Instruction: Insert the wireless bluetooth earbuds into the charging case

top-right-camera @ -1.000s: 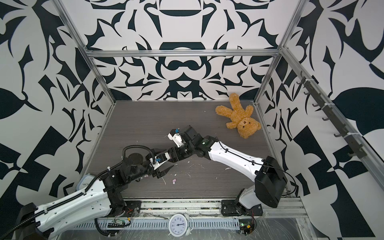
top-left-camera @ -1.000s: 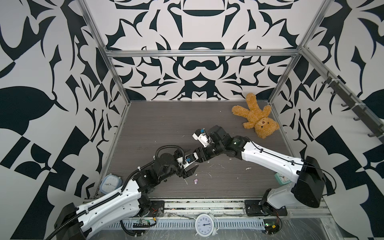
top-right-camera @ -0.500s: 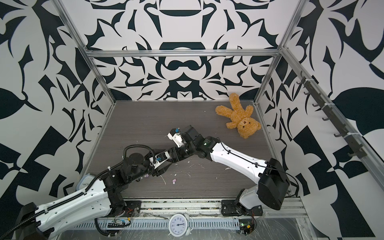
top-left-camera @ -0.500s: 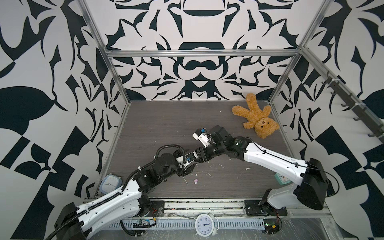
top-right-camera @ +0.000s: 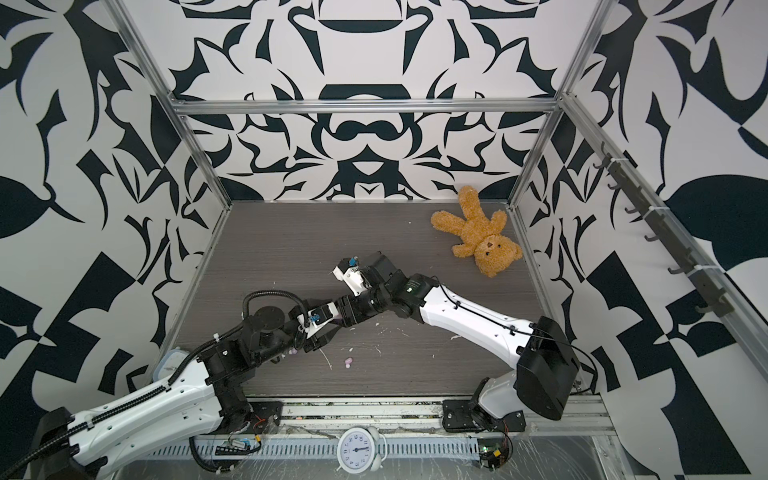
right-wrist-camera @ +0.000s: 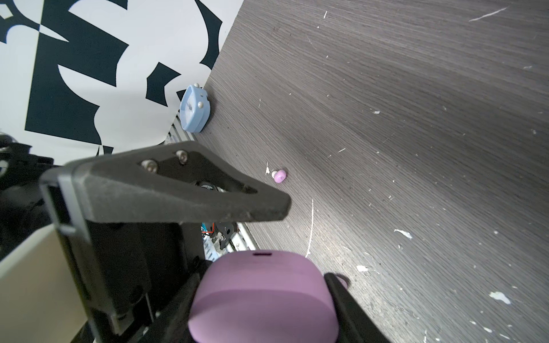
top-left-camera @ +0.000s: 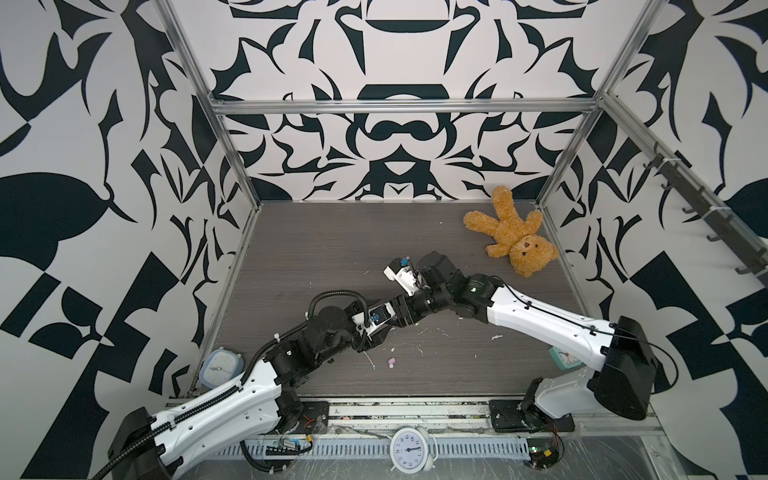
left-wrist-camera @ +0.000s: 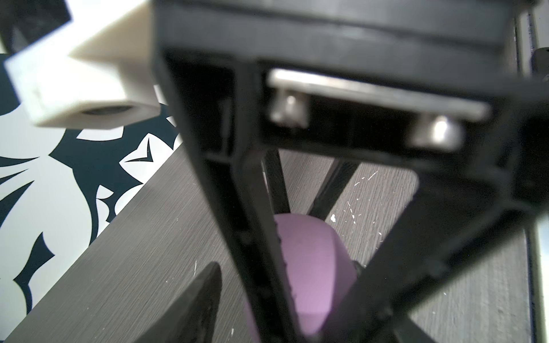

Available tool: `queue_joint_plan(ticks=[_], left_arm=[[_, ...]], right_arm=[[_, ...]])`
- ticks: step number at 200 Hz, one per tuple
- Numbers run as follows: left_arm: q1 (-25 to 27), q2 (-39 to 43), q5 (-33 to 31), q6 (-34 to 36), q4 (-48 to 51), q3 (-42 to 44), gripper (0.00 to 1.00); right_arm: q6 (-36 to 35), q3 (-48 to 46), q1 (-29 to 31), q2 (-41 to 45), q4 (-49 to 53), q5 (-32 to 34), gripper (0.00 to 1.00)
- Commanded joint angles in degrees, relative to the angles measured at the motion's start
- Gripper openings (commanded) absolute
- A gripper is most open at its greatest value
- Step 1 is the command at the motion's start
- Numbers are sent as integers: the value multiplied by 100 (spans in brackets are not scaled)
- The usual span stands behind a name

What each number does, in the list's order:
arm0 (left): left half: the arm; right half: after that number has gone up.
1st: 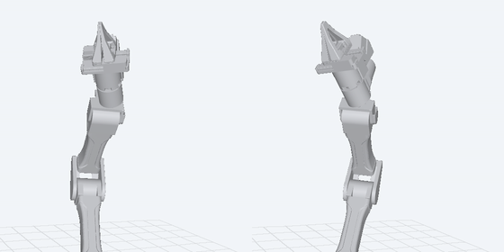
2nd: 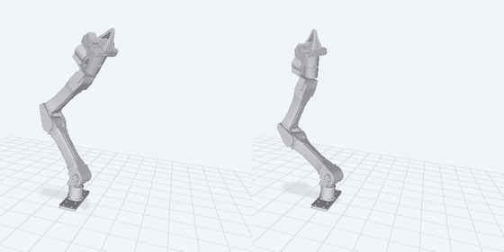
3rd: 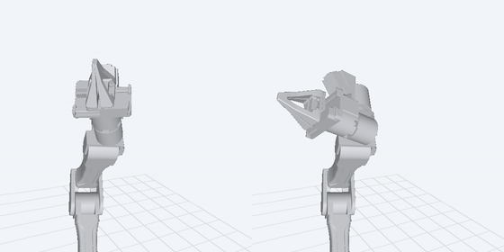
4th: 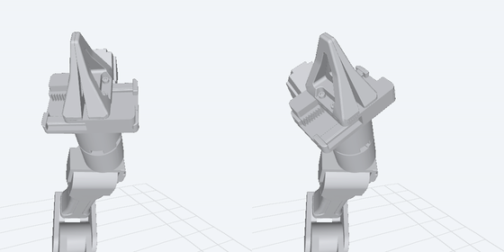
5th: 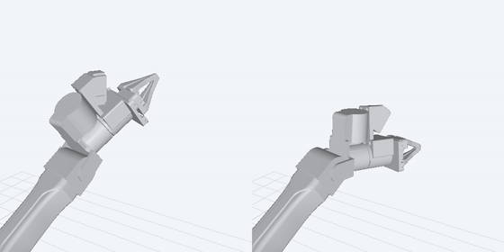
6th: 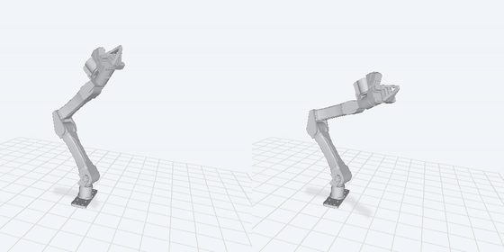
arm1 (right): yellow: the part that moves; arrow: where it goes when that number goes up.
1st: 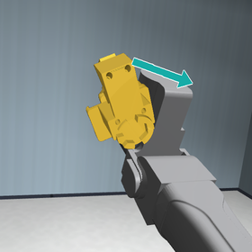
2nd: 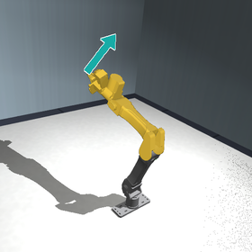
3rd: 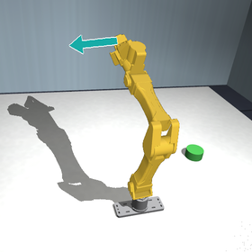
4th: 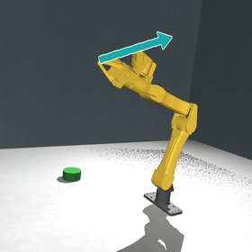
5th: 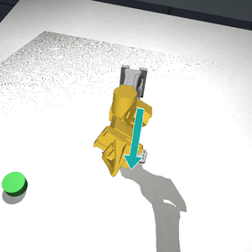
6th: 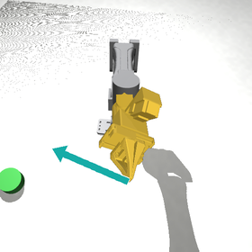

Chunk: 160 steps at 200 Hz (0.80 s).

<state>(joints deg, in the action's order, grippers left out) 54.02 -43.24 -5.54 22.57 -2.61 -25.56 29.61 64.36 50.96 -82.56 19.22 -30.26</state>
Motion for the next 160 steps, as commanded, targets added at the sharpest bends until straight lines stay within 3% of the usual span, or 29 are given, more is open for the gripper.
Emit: queue_joint_plan(ticks=[1,39,160], left_arm=[[12,9,45,28,-152,113,67],[12,16,100,45,-128,120,61],[13,13,248,146,58,78,63]], right_arm=[[22,-11,54,141,-221,-70,0],[54,-6,64,183,-196,-57,0],[98,-29,67,276,-217,20,0]])
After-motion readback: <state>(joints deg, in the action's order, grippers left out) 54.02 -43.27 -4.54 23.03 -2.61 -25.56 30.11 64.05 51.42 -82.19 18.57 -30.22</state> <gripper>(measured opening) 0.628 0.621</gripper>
